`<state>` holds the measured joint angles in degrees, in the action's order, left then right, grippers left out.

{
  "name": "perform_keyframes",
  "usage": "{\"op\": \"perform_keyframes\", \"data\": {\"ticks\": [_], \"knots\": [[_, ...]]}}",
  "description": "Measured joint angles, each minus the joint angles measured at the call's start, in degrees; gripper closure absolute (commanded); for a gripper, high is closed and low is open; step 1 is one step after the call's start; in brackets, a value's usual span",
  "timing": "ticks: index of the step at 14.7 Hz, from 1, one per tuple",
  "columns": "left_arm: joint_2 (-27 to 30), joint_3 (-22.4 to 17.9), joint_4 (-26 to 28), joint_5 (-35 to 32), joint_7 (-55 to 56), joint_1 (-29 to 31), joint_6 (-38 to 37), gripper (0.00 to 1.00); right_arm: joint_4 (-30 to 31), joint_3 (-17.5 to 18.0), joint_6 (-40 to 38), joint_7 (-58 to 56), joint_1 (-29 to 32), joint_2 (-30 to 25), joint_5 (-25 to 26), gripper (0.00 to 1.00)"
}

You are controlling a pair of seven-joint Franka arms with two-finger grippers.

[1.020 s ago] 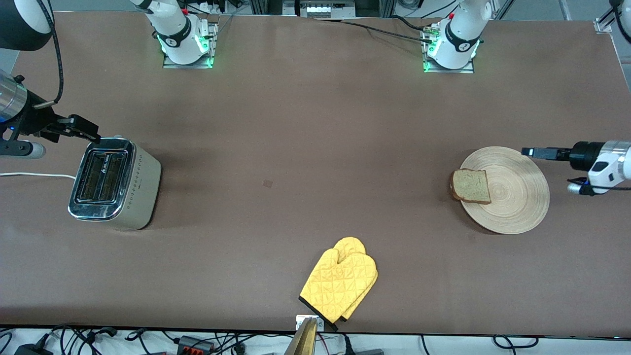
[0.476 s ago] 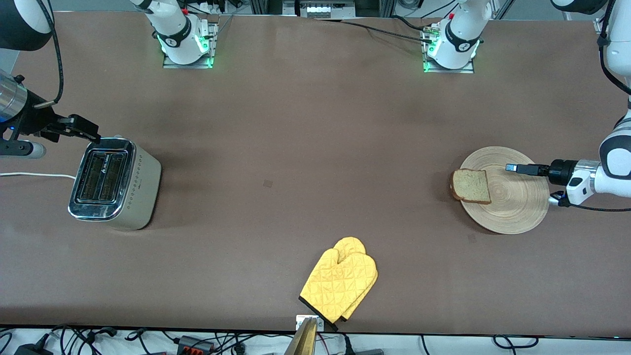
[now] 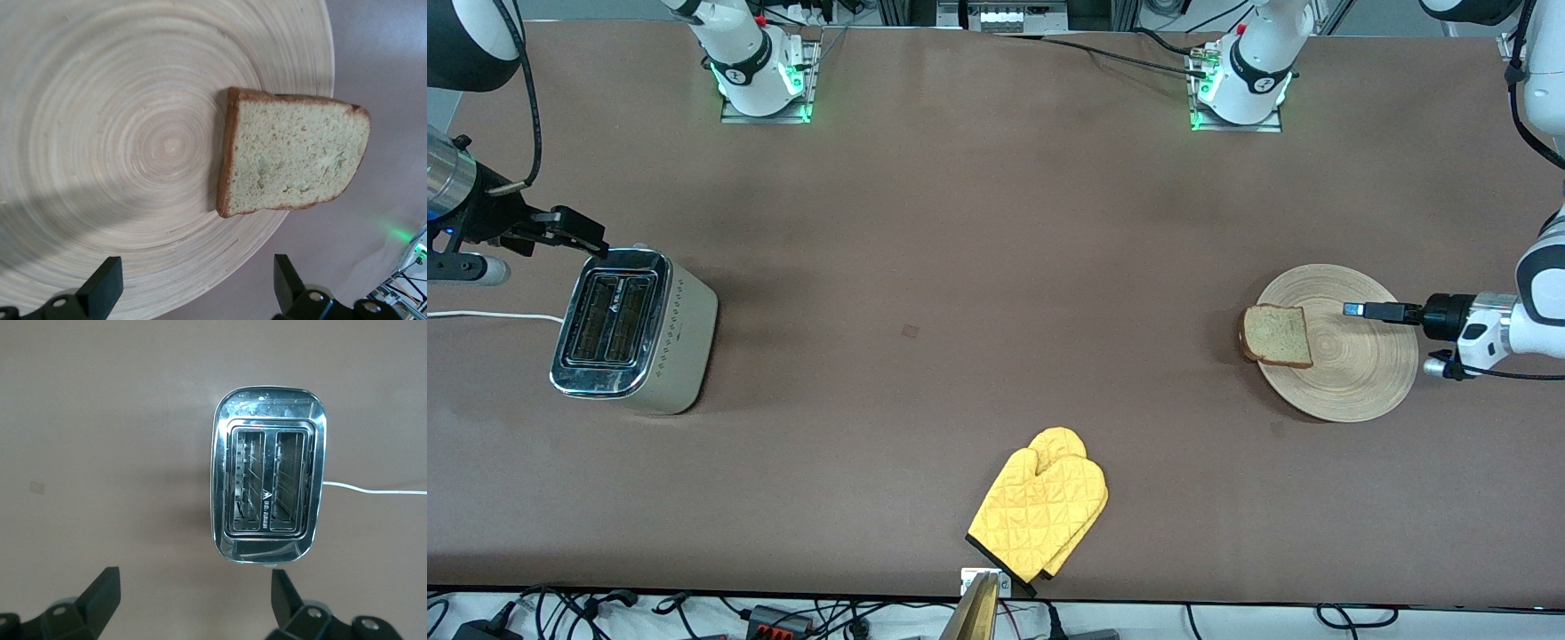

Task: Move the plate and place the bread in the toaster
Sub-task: 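Grip the wooden plate's rim with the left gripper and tilt it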

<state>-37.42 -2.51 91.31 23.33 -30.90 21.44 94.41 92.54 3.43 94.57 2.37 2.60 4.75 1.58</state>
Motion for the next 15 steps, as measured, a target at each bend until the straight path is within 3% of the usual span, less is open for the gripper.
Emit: {"op": "perform_keyframes", "data": {"ticks": [6,15], "knots": [[-2.4,-0.3,-0.2,0.0,-10.1,6.3,5.7,0.01,0.0,0.0,-0.6,0.0,0.0,0.0,0.0,0.0],[-5.6,-0.2,-0.2,4.5,-17.3,10.9,6.3,0.01,0.0,0.0,-0.7,0.0,0.0,0.0,0.0,0.0]]}}
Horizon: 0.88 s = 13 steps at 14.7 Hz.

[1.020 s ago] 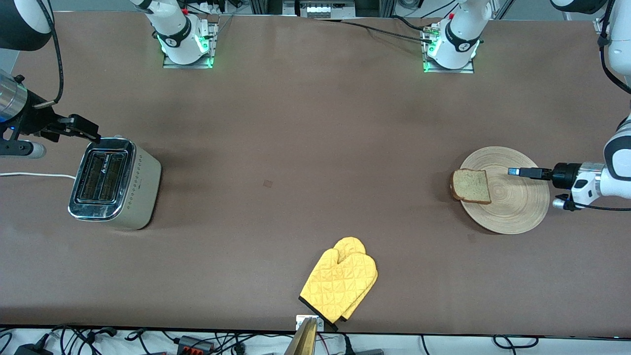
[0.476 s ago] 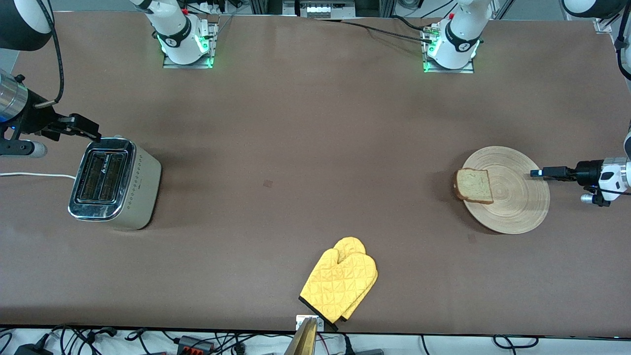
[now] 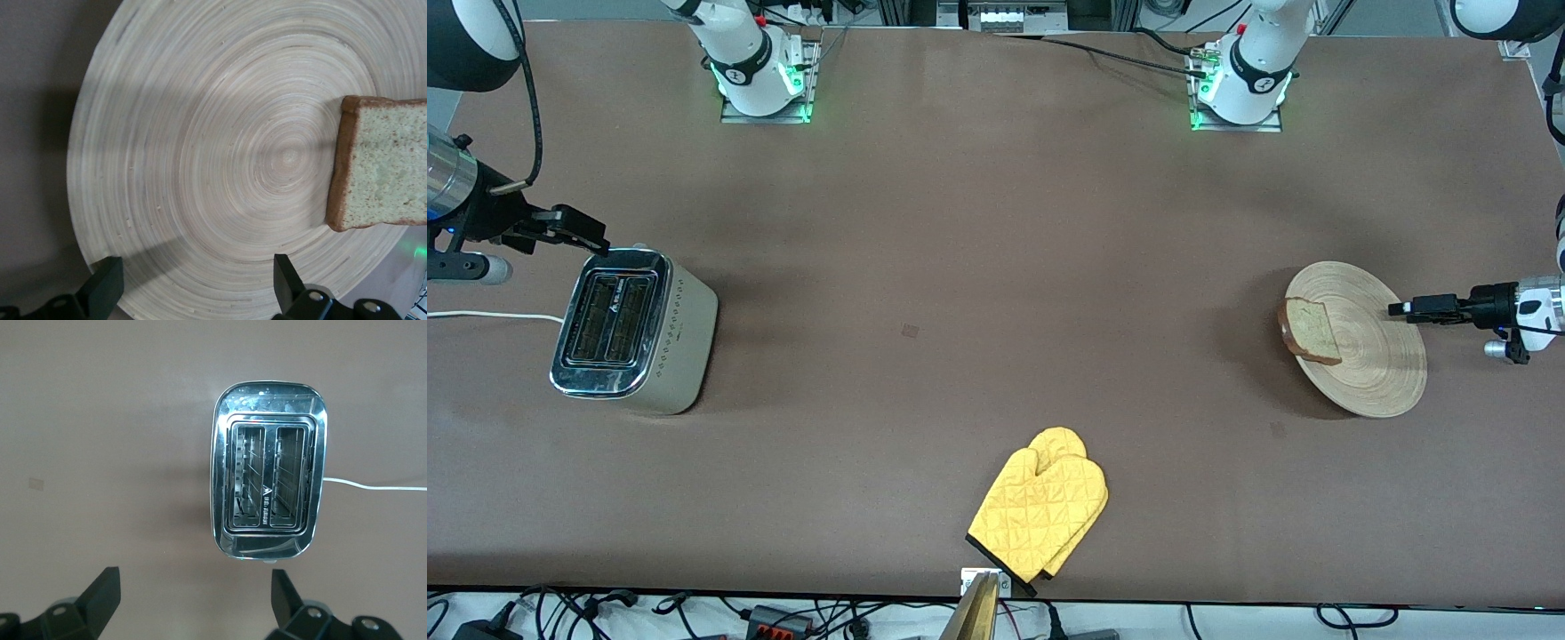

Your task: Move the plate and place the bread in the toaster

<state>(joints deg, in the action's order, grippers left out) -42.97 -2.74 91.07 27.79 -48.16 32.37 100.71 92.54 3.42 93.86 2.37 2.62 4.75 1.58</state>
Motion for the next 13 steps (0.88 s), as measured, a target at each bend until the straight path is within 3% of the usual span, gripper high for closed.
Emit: {"op": "perform_keyframes", "data": {"ticks": [13], "knots": [[0.0,0.6,-2.5,0.3,0.5,-0.2,-0.1,0.01,0.0,0.0,0.0,0.0,0.0,0.0,0.0,0.0]]}}
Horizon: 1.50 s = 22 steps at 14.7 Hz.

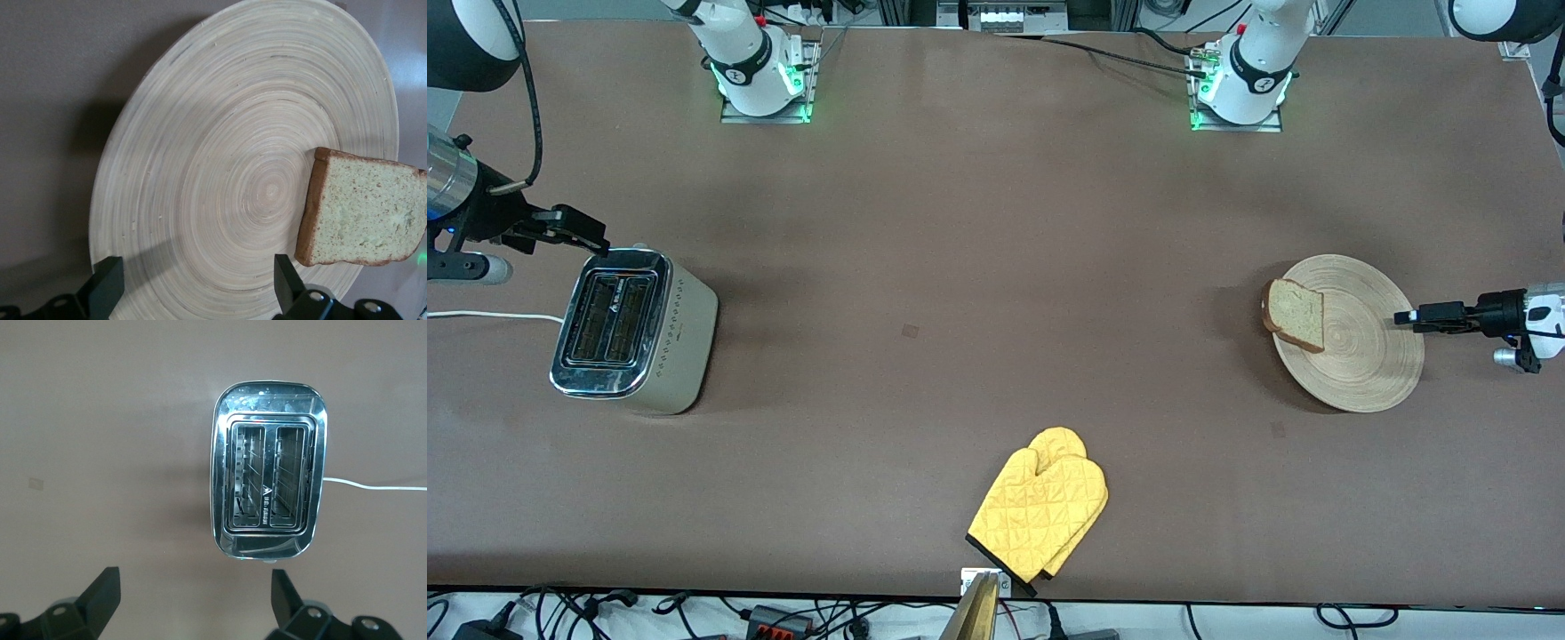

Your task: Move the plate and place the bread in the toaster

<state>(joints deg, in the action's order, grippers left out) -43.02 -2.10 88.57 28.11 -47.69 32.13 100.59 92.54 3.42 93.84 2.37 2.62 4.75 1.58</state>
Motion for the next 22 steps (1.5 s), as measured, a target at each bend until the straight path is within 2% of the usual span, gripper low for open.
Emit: {"op": "perform_keyframes", "data": {"ticks": [22], "knots": [[-1.1,-0.1,-0.1,0.1,0.1,0.5,0.1,0.02,0.0,-0.2,0.0,0.0,0.0,0.0,0.0,0.0]]}}
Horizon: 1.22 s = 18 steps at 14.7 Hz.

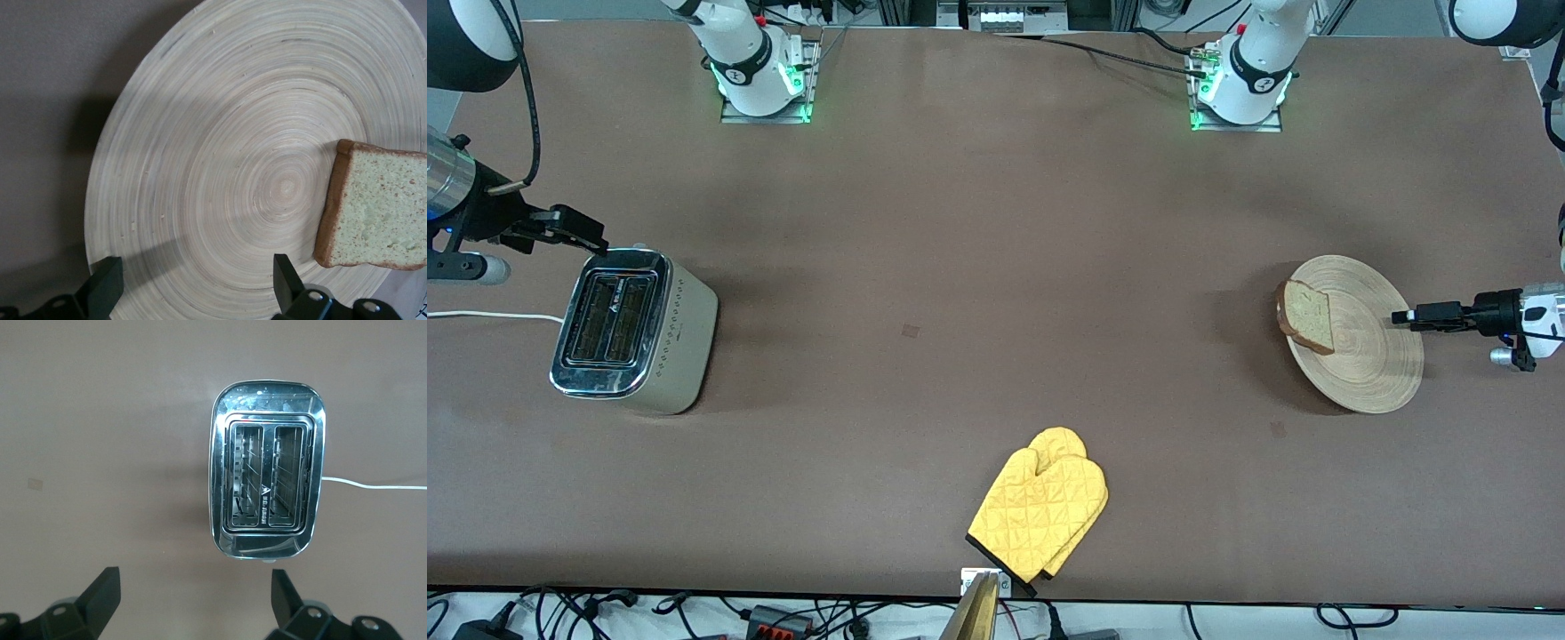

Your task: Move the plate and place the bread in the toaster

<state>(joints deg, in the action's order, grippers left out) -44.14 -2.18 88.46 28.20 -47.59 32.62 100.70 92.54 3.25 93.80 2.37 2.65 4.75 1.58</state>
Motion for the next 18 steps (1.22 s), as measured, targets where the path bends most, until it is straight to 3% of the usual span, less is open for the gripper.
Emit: {"op": "perform_keyframes", "data": {"ticks": [3,6,8,13,18], "knots": [[-0.9,0.0,0.0,0.8,-0.8,0.1,0.0,0.02,0.0,0.0,0.0,0.0,0.0,0.0,0.0,0.0],[-1.8,-0.1,0.0,3.1,-2.9,0.2,0.4,0.18,0.0,0.0,0.0,0.0,0.0,0.0,0.0,0.0],[-1.8,-0.1,-0.2,3.2,-3.3,0.2,0.4,0.51,0.0,0.0,0.0,0.0,0.0,0.0,0.0,0.0],[-1.8,0.0,-1.5,1.9,-3.5,-0.2,0.2,0.61,0.0,0.0,-0.1,0.0,0.0,0.0,0.0,0.0],[-1.8,0.0,-1.9,1.8,-3.5,-0.3,0.0,0.6,0.0,0.0,-0.1,0.0,0.0,0.0,0.0,0.0]]}}
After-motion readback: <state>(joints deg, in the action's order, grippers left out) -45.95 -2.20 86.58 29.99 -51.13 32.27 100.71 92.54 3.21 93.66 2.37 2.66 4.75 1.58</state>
